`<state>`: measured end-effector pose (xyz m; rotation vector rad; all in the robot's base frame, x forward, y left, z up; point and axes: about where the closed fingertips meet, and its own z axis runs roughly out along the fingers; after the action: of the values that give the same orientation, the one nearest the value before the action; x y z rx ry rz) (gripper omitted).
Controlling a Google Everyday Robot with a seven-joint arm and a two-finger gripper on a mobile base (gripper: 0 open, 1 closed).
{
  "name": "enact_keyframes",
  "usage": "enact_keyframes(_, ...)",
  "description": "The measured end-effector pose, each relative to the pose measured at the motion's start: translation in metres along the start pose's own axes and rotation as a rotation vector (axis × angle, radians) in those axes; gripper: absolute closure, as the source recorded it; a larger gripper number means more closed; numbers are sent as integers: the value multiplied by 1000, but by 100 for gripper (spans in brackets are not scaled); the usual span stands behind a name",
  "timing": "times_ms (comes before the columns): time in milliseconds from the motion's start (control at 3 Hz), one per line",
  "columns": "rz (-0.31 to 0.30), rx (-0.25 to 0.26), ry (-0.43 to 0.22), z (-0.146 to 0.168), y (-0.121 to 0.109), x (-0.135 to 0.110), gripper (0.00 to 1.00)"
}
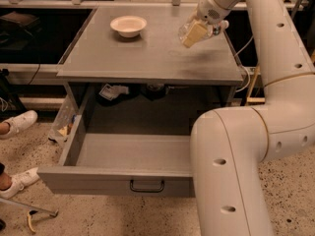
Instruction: Place water bottle into top drawer
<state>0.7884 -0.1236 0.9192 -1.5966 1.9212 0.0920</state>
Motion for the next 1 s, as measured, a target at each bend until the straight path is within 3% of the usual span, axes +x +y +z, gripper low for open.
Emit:
enact_keyframes(333, 11, -88, 31, 1, 24, -11, 100)
enact_keyframes(667, 51, -203, 26, 6, 62, -78, 100)
enact_keyframes(1000, 52, -189, 14, 12, 57, -82, 100)
